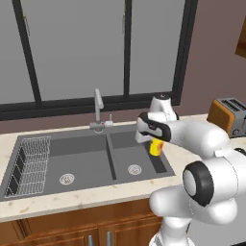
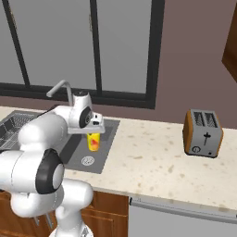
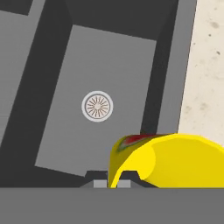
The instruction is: Place the mug in the left basin and the cup in the right basin of the sink.
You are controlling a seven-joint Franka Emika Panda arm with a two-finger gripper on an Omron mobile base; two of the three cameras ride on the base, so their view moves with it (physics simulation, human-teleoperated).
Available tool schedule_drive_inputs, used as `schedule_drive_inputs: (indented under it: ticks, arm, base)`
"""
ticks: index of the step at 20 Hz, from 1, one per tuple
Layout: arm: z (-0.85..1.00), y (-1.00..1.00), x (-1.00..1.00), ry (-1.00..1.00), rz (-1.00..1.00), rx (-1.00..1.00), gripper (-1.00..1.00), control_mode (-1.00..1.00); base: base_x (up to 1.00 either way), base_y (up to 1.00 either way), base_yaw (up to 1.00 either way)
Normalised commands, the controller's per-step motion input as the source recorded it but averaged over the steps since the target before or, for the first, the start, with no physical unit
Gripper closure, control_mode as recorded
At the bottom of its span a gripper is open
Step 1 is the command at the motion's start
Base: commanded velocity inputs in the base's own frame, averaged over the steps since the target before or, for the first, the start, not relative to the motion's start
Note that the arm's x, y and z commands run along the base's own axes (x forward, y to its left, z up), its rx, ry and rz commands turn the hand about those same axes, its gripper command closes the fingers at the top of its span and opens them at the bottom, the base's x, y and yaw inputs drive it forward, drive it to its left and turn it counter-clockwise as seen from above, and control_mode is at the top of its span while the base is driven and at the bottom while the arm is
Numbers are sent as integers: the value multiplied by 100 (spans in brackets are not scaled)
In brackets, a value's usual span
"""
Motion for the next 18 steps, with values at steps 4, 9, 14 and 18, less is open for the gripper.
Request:
schedule_drive_inputs:
  ticks: [4,9,14,18]
  arm:
    - [0,34,29,0,3,0,100,-100]
    - [-1,26,22,0,1,0,100,-100]
    - [-17,22,14,0,0,0,100,-100]
    - [-37,20,25,0,0,0,100,-100]
  base:
    - [0,0,0]
    - [0,0,0]
    - [0,0,0]
    - [0,0,0]
